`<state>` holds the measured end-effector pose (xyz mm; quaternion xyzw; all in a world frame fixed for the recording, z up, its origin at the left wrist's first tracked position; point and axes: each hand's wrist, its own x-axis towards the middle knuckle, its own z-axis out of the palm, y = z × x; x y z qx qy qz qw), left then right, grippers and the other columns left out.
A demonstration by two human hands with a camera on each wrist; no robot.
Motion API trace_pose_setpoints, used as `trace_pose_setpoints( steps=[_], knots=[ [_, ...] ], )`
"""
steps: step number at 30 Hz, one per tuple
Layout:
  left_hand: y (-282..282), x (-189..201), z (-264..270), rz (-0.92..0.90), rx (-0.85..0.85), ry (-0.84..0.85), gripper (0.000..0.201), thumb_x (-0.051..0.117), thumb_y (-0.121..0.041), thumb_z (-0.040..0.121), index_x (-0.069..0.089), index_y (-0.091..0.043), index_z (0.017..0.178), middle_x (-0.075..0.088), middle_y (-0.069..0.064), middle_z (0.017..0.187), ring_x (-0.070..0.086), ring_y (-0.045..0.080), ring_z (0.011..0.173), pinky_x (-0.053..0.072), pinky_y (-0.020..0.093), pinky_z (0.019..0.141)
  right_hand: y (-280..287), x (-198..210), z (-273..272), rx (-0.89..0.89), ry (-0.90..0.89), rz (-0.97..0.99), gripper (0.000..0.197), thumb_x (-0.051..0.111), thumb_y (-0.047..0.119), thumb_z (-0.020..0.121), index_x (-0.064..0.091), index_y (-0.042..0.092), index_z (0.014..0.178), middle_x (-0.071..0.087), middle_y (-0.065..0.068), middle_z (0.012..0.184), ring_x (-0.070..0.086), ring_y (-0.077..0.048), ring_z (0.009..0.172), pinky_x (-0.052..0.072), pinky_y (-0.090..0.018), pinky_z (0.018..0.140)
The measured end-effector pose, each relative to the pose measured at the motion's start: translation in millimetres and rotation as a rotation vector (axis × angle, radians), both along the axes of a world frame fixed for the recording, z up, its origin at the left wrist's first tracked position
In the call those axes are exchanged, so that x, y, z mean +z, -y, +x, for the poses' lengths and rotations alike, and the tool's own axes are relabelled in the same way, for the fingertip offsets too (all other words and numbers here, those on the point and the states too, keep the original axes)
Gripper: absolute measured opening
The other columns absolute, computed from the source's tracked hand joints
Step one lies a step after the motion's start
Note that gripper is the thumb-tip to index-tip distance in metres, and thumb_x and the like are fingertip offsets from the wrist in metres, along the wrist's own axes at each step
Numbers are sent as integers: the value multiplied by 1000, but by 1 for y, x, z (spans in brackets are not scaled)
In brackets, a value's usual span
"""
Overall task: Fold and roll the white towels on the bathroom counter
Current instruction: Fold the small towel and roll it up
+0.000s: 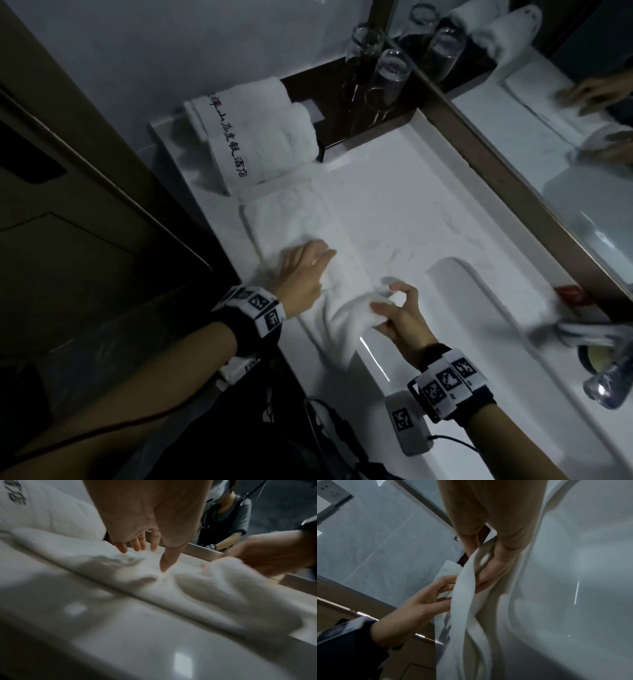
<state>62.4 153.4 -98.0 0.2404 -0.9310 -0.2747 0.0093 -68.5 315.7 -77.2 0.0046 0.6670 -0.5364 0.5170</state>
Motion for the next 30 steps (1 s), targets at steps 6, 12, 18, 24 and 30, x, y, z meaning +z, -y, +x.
trace_pose_setpoints(
  steps=[6, 12, 18, 24, 30],
  knots=[
    [-87, 6, 12, 108, -47, 1, 65, 49, -49, 79, 36, -13, 132, 40, 8, 125, 38, 25, 113, 22, 32, 97, -4, 5, 8, 4, -24, -30, 13, 58, 1, 87, 53, 13, 85, 59, -12, 93, 62, -20, 77, 56, -20, 58],
    [-124, 20, 15, -29, -16, 145, 83, 47, -5, 62, 27, -4, 142, 39, 18, 139, 41, 34, 123, 26, 44, 108, -16, 12, 5, 65, -140, -13, 17, 67, 4, 81, 55, 15, 80, 61, -8, 94, 64, -17, 75, 56, -23, 58],
    [-122, 23, 34, -187, -141, 128, 70, 35, -8, 65, 38, 1, 134, 52, 19, 130, 52, 33, 120, 42, 41, 103, -35, 21, 1, 227, -200, -43, 32, 71, 3, 78, 58, 12, 106, 64, -2, 100, 65, -17, 91, 54, -26, 84],
    [-118, 17, 41, -222, -145, 169, 75, 60, -4, 62, 40, 5, 134, 51, 21, 134, 53, 27, 123, 42, 30, 104, -43, 22, 3, 143, -40, -233, 34, 50, -12, 87, 53, 1, 118, 62, -18, 113, 63, -25, 103, 56, -22, 83],
    [-93, 5, 60, -163, -369, 291, 72, 31, 8, 86, -7, -3, 145, 0, 14, 157, 0, 21, 146, -7, 22, 114, -50, 12, 5, 440, -748, -58, 32, 69, -6, 76, 65, 10, 104, 68, -6, 103, 66, -28, 91, 55, -28, 84]
  ],
)
